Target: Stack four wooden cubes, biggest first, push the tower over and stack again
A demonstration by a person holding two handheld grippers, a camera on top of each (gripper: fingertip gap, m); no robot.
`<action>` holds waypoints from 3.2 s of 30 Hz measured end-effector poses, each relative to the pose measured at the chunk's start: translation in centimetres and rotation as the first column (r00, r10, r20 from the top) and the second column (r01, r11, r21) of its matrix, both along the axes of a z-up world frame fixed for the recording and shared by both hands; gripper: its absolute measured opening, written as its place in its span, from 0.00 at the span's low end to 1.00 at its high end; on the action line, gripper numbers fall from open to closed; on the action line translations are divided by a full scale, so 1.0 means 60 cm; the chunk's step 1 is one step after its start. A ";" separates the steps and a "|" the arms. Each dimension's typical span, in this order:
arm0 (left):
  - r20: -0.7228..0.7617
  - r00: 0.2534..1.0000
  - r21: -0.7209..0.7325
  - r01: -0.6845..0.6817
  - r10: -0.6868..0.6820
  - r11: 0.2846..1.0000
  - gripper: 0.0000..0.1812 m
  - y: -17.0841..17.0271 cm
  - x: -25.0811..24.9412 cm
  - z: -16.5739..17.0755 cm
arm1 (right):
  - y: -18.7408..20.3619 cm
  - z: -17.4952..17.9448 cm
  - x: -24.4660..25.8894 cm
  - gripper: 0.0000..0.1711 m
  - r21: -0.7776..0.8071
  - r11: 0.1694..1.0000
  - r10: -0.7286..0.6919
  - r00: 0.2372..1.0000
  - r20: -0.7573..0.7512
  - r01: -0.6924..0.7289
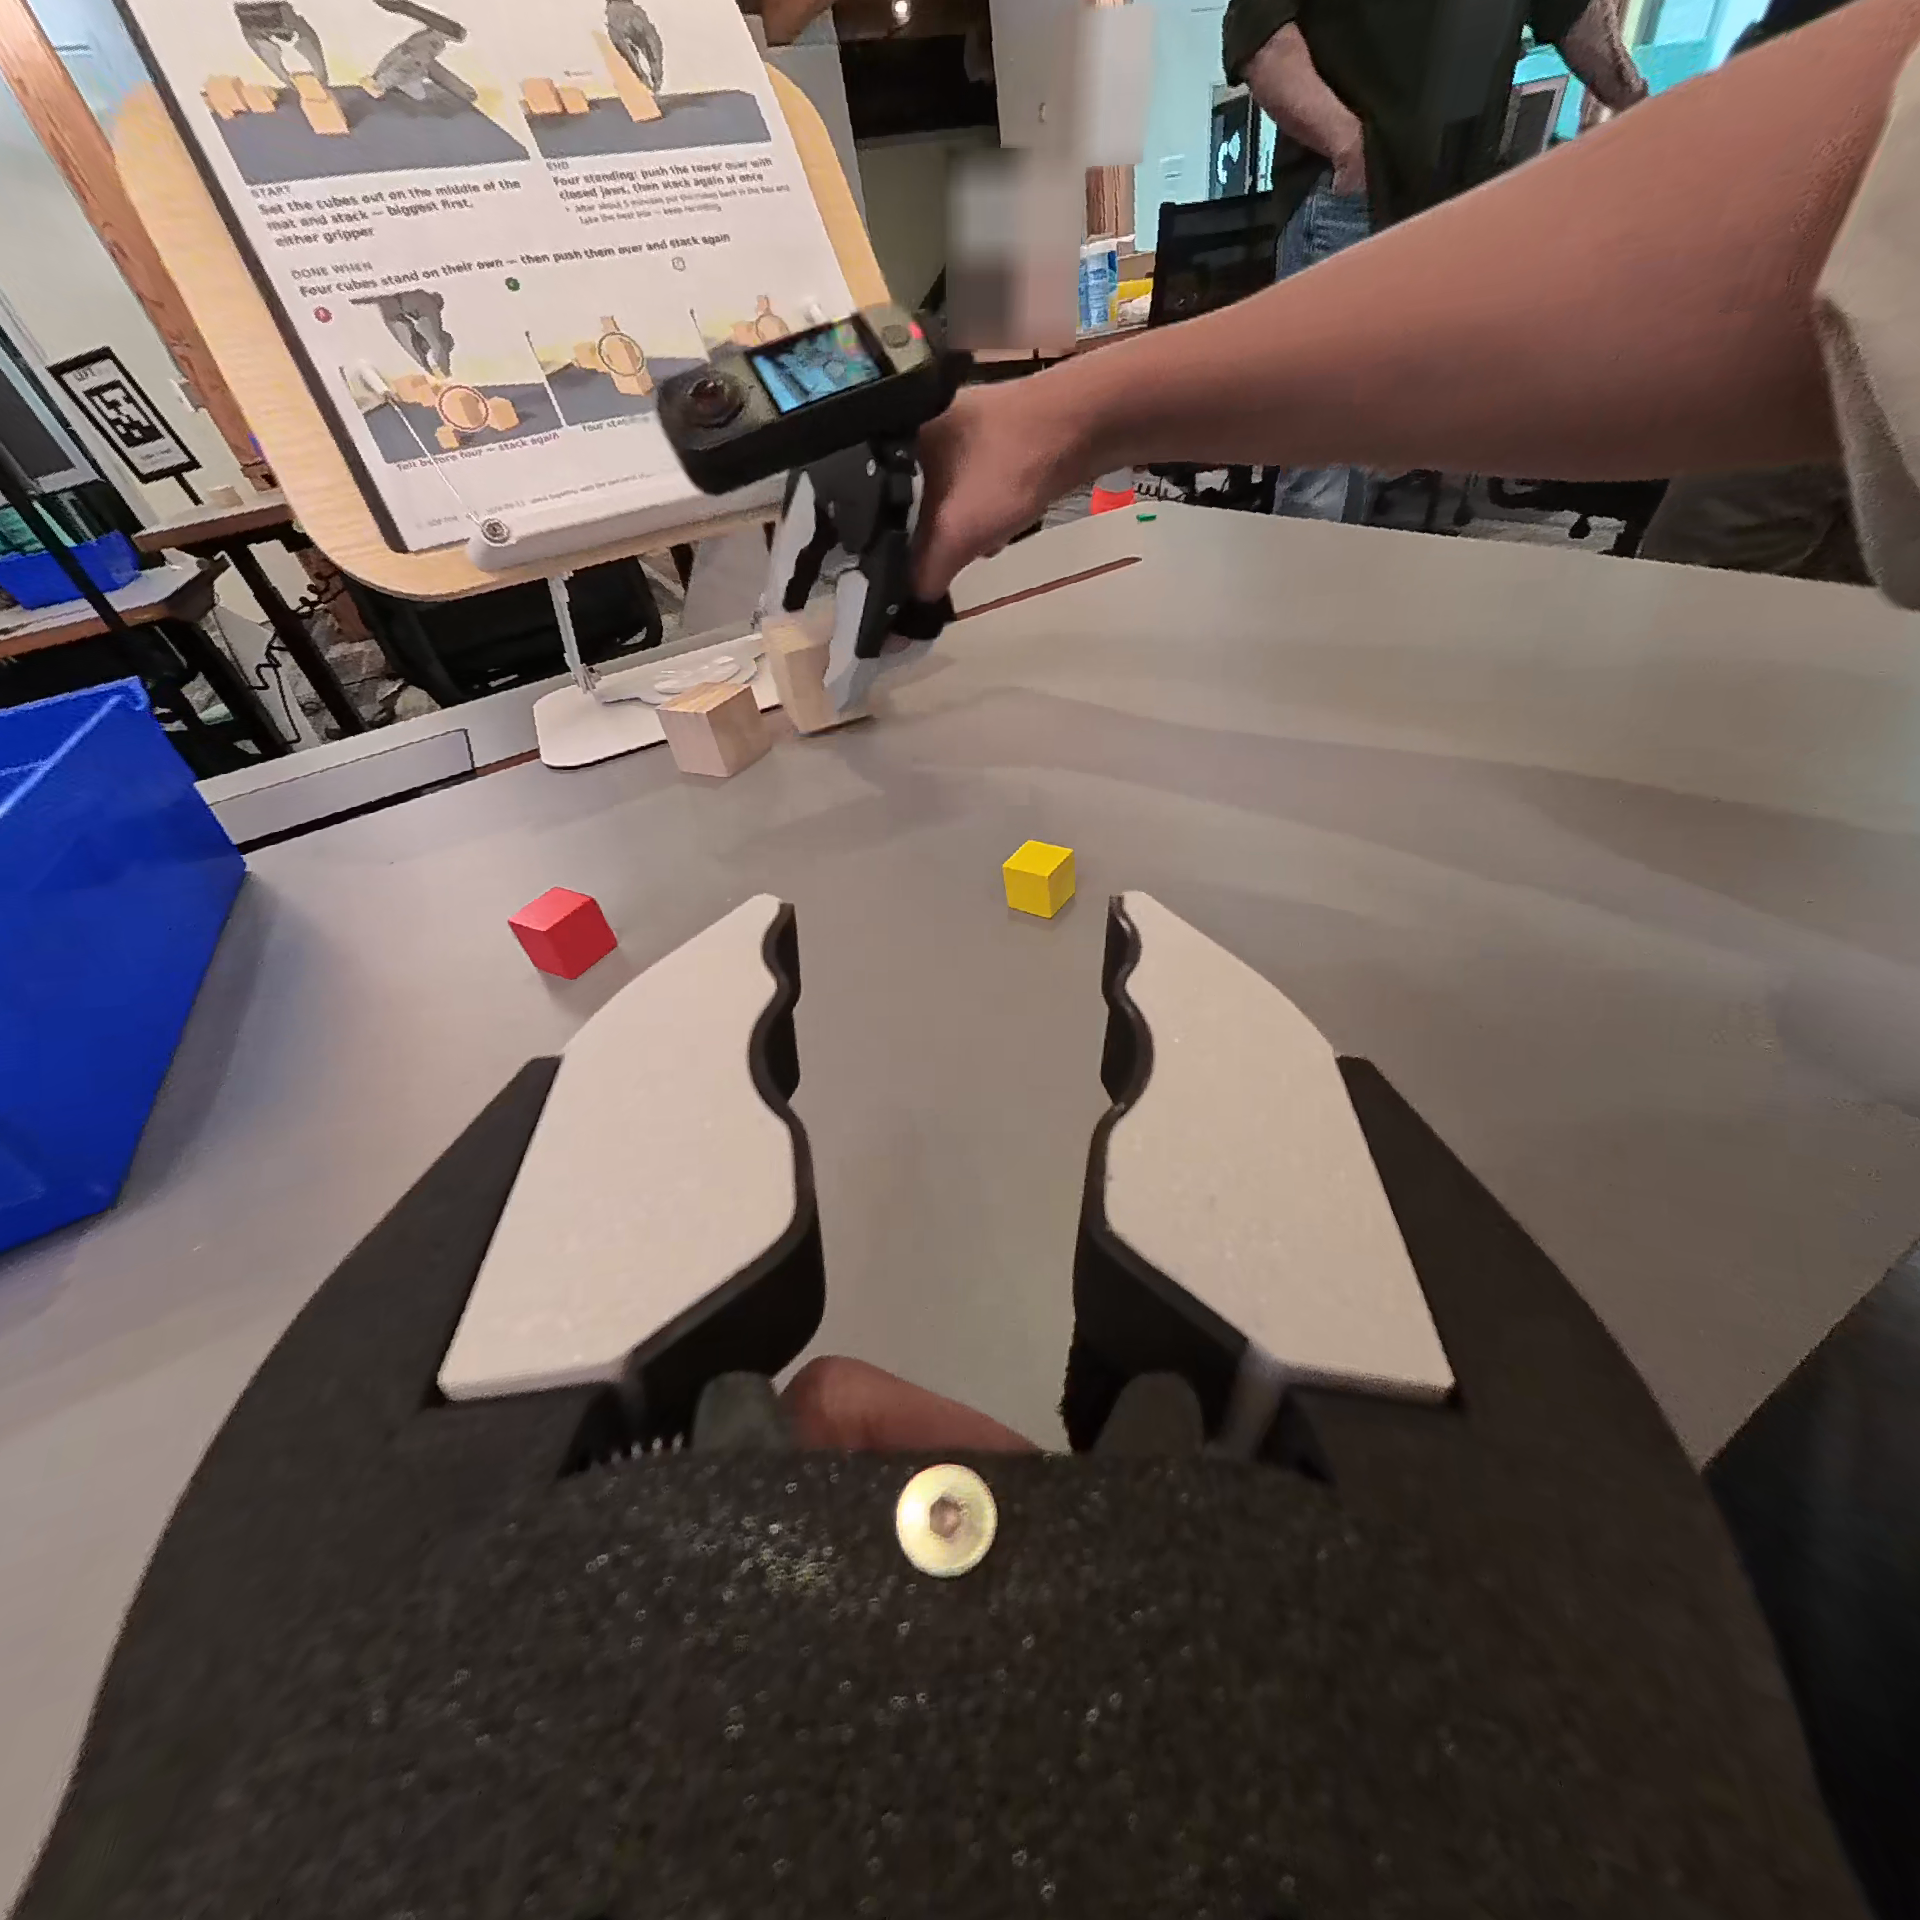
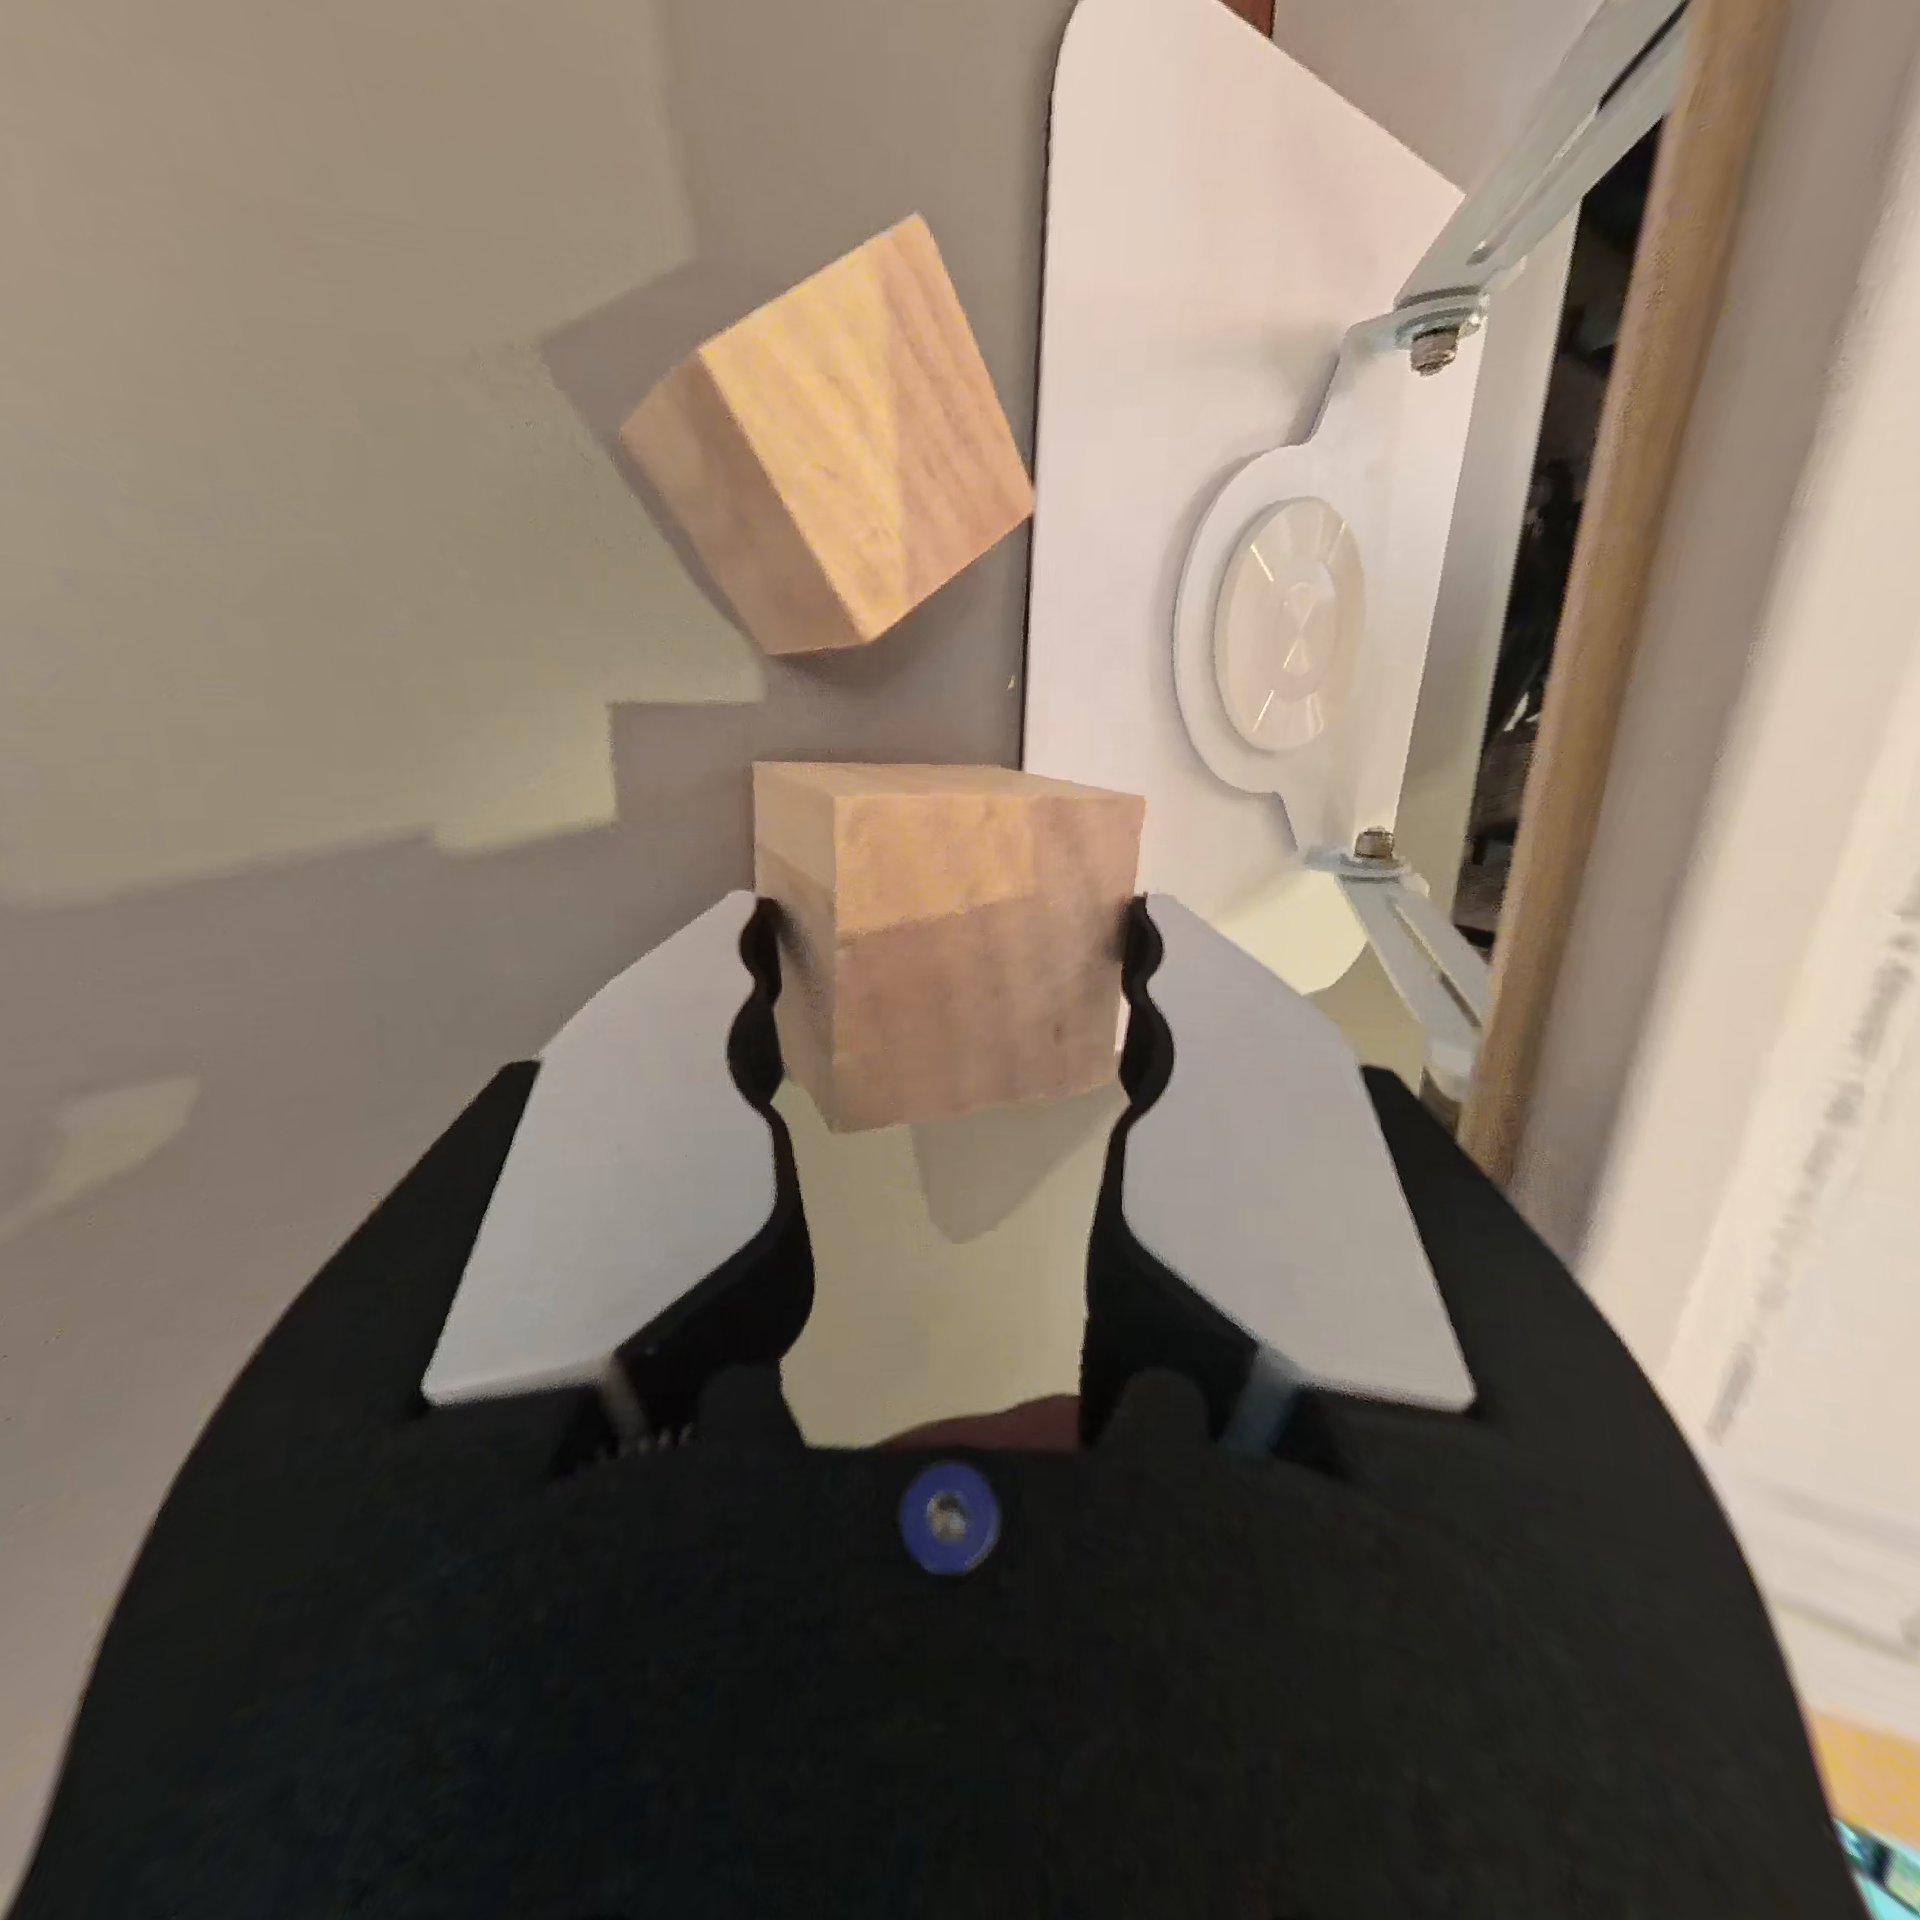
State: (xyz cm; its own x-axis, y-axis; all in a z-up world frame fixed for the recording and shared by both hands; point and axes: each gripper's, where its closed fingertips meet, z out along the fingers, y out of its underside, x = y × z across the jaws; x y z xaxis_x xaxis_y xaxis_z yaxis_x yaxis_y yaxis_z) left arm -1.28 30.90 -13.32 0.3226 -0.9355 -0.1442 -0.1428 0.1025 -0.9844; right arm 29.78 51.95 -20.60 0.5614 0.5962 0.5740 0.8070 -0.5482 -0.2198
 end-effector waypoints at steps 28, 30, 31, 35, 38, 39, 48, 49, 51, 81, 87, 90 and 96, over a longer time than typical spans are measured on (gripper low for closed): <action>-0.044 0.998 -0.024 -0.036 0.035 0.999 0.31 0.017 -0.018 -0.015 | -0.200 0.033 -0.241 0.41 0.045 0.997 0.070 0.963 -0.260 -0.060; -0.044 0.998 -0.025 -0.041 0.040 0.999 0.31 0.018 -0.021 -0.015 | -0.227 0.073 -0.242 0.40 0.177 0.984 0.042 0.944 -0.328 0.018; -0.043 0.998 -0.024 -0.045 0.044 0.999 0.31 0.019 -0.022 -0.015 | -0.246 0.089 -0.239 0.39 0.234 0.969 0.015 0.931 -0.364 0.076; -0.041 0.998 -0.036 -0.057 0.055 0.998 0.31 0.027 -0.023 -0.018 | -0.345 0.105 -0.228 0.41 0.336 0.877 -0.126 0.841 -0.525 0.342; -0.046 0.997 -0.043 -0.071 0.069 0.997 0.31 0.034 -0.021 -0.019 | -0.407 0.091 -0.229 0.43 0.321 0.790 -0.204 0.718 -0.665 0.522; -0.048 0.996 -0.045 -0.077 0.075 0.996 0.31 0.036 -0.020 -0.019 | -0.424 0.088 -0.232 0.43 0.312 0.760 -0.208 0.667 -0.715 0.571; -0.057 0.995 -0.064 -0.089 0.086 0.994 0.33 0.042 -0.018 -0.024 | -0.466 0.058 -0.227 0.46 0.301 0.643 -0.236 0.556 -0.797 0.704; -0.062 0.994 -0.072 -0.091 0.087 0.993 0.33 0.043 -0.018 -0.025 | -0.463 0.056 -0.226 0.46 0.298 0.640 -0.241 0.553 -0.797 0.709; -0.057 0.994 -0.086 -0.097 0.092 0.992 0.33 0.046 -0.019 -0.025 | -0.448 0.055 -0.222 0.46 0.290 0.632 -0.255 0.546 -0.798 0.719; -0.016 1.000 -0.045 -0.001 0.001 0.999 0.30 0.005 -0.019 -0.010 | 0.093 -0.045 -0.082 0.29 -0.104 0.704 -0.667 0.605 -0.436 0.702; -0.022 1.000 -0.029 -0.010 0.009 1.000 0.29 0.004 -0.021 -0.011 | 0.076 -0.001 -0.117 0.28 -0.020 0.829 -0.502 0.728 -0.467 0.559; -0.025 1.000 -0.027 -0.013 0.012 1.000 0.29 0.005 -0.022 -0.011 | 0.039 0.059 -0.155 0.28 0.067 0.914 -0.328 0.827 -0.456 0.399; -0.034 0.999 -0.027 -0.022 0.021 0.999 0.29 0.007 -0.021 -0.014 | -0.092 0.152 -0.232 0.28 0.097 0.994 -0.010 0.929 -0.370 0.049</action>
State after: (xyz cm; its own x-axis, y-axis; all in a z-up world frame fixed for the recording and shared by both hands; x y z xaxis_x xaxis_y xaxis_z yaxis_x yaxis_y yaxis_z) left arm -2.52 31.29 -14.15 0.3378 -0.9322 -0.1301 -0.1779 0.0725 -0.9814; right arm 15.85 46.46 -11.48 0.7613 0.5250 0.3804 0.6421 -0.5292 -0.5547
